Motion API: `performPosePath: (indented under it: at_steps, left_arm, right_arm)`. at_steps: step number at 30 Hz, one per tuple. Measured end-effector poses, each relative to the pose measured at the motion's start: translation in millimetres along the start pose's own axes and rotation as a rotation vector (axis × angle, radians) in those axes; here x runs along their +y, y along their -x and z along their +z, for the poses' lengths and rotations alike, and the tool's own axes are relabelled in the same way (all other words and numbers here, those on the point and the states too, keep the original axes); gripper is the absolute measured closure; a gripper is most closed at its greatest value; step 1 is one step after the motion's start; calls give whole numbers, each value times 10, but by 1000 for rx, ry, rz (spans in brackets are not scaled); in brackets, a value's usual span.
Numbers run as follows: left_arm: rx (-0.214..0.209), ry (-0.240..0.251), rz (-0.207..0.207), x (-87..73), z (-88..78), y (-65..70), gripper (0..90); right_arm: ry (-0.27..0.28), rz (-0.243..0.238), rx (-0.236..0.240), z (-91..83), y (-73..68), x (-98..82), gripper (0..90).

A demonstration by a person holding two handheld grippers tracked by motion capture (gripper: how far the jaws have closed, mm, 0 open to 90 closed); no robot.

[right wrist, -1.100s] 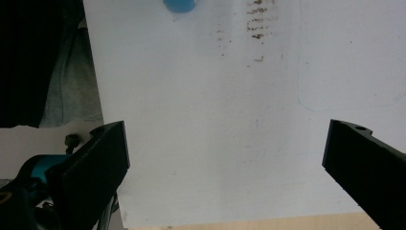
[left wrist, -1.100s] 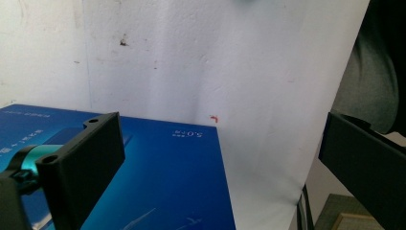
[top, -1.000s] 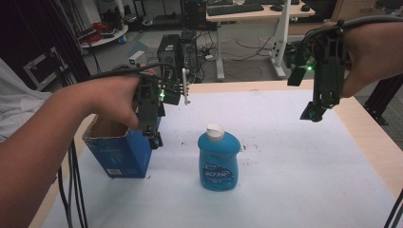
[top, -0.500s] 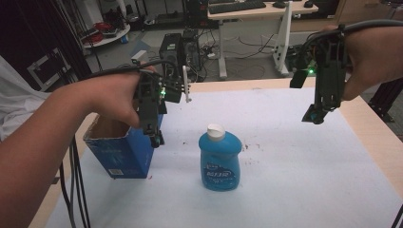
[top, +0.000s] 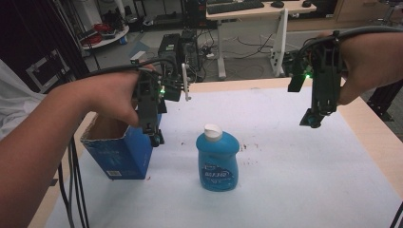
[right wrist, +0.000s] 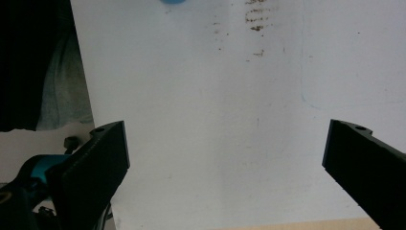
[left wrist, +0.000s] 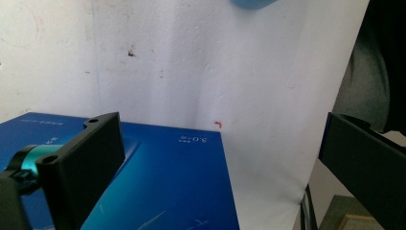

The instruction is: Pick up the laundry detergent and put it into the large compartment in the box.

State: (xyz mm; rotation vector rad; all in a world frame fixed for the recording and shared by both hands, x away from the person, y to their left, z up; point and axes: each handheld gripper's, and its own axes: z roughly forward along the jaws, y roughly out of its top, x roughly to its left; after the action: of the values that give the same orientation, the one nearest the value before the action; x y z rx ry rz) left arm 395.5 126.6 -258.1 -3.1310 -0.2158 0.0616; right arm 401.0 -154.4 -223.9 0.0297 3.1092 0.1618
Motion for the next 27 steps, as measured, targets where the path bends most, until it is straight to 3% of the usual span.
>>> performPosePath:
  at_steps: [10,17,22,27]
  left_arm:
    - [10,25,-2,4,-68,50,18]
    - [4,79,20,56,-161,137,18]
    - [-11,122,38,95,-203,188,17]
    - [-53,174,46,129,-195,207,18]
  right_arm:
    - [-9,4,-2,18,-25,2,12]
    - [-12,6,-4,40,-29,-19,12]
    - [-8,3,-7,55,-32,-32,12]
    - [-5,6,-9,59,-33,-58,11]
